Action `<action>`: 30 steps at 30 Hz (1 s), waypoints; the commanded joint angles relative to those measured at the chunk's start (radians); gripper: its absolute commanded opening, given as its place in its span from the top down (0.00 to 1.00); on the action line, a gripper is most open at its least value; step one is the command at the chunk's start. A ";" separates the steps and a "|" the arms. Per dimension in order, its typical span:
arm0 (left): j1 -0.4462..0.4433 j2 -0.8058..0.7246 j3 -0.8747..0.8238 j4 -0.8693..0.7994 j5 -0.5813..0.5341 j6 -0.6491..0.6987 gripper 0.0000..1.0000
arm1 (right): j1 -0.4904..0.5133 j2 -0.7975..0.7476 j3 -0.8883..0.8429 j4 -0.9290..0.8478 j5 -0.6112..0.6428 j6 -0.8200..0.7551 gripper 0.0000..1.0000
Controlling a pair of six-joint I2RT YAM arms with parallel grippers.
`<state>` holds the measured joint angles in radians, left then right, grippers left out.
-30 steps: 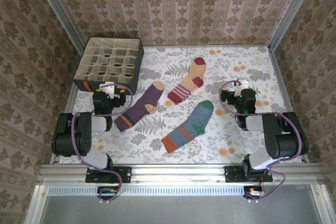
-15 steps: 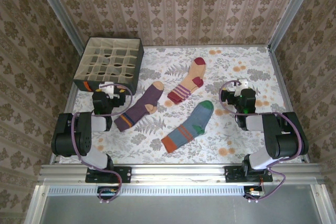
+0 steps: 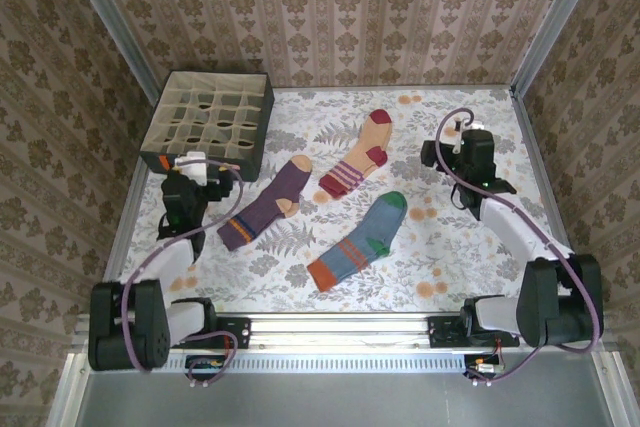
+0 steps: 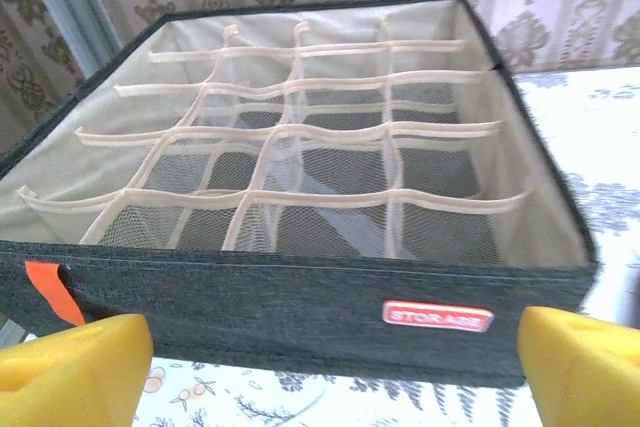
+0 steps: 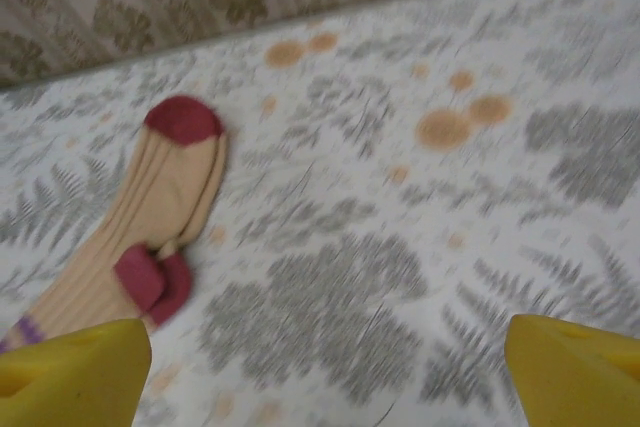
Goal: Roll the socks
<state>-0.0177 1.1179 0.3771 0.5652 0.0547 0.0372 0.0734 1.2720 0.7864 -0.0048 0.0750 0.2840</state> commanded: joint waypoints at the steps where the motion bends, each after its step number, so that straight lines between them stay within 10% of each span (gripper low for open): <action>1: -0.017 -0.094 0.036 -0.229 0.170 -0.042 0.13 | 0.104 -0.043 0.001 -0.299 -0.012 0.190 0.13; 12: -0.405 -0.034 0.134 -0.443 0.368 -0.033 0.43 | 0.476 0.049 -0.147 -0.232 0.020 0.498 0.62; 17: -0.590 0.076 0.157 -0.393 0.366 0.003 0.47 | 0.462 0.189 -0.080 -0.262 0.046 0.437 0.64; 30: -0.732 0.175 0.222 -0.455 0.418 0.301 0.55 | 0.196 0.605 0.326 -0.372 -0.153 0.130 0.78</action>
<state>-0.7322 1.2953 0.5491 0.1486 0.4358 0.1951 0.3191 1.7966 1.0313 -0.2909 0.0036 0.5327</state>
